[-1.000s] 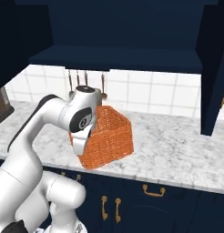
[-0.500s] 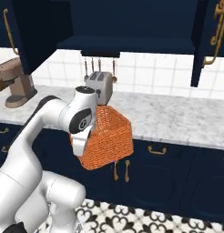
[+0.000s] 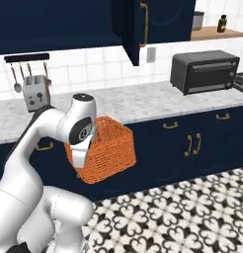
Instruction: Open the cabinet, pick up the bread from the cabinet and place it in the basket. Then move the basket to the dining counter.
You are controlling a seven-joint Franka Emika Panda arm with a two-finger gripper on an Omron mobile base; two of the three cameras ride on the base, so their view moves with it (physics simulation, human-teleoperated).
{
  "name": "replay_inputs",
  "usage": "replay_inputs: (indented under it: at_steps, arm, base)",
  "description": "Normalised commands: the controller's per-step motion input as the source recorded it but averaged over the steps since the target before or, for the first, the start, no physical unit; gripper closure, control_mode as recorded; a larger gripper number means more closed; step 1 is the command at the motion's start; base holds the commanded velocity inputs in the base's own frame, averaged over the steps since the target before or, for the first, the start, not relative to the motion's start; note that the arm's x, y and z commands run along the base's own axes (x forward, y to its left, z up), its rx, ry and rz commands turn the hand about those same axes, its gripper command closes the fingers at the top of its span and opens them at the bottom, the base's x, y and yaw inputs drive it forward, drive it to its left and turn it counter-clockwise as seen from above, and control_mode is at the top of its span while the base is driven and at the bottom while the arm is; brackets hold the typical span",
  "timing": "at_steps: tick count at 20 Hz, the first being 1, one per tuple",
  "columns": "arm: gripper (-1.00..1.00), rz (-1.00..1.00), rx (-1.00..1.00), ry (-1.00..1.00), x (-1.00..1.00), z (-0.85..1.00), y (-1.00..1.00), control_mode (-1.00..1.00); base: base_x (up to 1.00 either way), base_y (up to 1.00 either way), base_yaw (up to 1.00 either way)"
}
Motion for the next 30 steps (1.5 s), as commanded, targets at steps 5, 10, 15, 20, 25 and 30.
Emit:
replay_inputs:
  at_steps: [5,10,15,20,25,30]
  arm:
    - [1.0,0.0,0.0,0.0,0.0,0.0,0.0,1.0]
    - [1.0,0.0,0.0,0.0,0.0,0.0,0.0,1.0]
    - [1.0,0.0,0.0,0.0,0.0,0.0,0.0,1.0]
    - [1.0,0.0,0.0,0.0,0.0,0.0,0.0,1.0]
    - [1.0,0.0,0.0,0.0,0.0,0.0,0.0,1.0]
    - [1.0,0.0,0.0,0.0,0.0,0.0,0.0,1.0]
  base:
    - [0.0,0.0,-1.0]
    - [0.0,0.0,-1.0]
    - [0.0,0.0,-1.0]
    - [0.01,0.0,-0.98]
    - [0.2,-0.01,-0.89]
    - [0.34,-0.06,-0.83]
